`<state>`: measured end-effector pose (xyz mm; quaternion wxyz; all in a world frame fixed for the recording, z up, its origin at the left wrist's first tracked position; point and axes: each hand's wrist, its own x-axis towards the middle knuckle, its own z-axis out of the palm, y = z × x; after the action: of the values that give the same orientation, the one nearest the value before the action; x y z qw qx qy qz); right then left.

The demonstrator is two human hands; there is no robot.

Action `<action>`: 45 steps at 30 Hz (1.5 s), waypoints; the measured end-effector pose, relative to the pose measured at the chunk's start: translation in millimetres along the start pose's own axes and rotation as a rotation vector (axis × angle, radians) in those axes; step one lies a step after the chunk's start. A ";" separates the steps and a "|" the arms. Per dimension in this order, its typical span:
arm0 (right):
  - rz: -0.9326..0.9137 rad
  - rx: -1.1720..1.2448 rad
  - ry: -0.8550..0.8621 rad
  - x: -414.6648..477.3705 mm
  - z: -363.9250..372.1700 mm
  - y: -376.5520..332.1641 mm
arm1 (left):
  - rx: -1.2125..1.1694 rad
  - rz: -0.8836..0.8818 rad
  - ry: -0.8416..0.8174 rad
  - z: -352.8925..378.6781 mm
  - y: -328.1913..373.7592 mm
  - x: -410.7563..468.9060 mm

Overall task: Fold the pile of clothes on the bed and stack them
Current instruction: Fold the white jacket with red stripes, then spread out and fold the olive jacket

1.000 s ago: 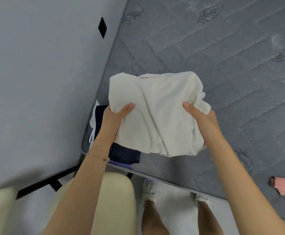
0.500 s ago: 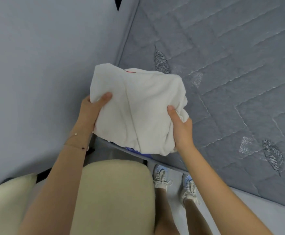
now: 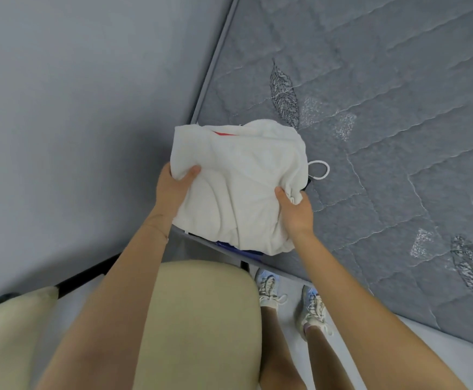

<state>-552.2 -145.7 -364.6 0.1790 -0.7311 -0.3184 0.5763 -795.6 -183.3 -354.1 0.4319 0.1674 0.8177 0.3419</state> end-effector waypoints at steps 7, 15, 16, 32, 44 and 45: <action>-0.386 -0.774 0.127 -36.8 -33.5 -44.4 | 0.694 0.520 0.187 27.4 51.4 -63.9; -0.254 -1.152 0.007 -112.9 -132.8 -76.3 | 0.982 0.667 -0.106 88.1 106.2 -171.7; -0.221 -1.144 0.009 -123.4 -146.0 -75.5 | 0.994 0.693 -0.120 99.0 113.3 -187.7; 0.003 -0.963 0.279 -197.5 -487.3 -3.0 | 1.205 1.034 -0.366 340.1 182.8 -440.9; 0.087 -0.857 0.440 -218.0 -698.3 64.8 | 1.198 1.044 -0.466 482.3 188.0 -565.9; 0.094 -0.842 0.446 -218.0 -708.2 67.5 | 1.210 1.045 -0.472 488.8 189.0 -569.3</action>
<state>113.8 -267.1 -55.9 -0.0951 -0.8595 -0.4444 0.2338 -73.5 -170.4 -76.4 0.2132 0.7958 0.5651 -0.0442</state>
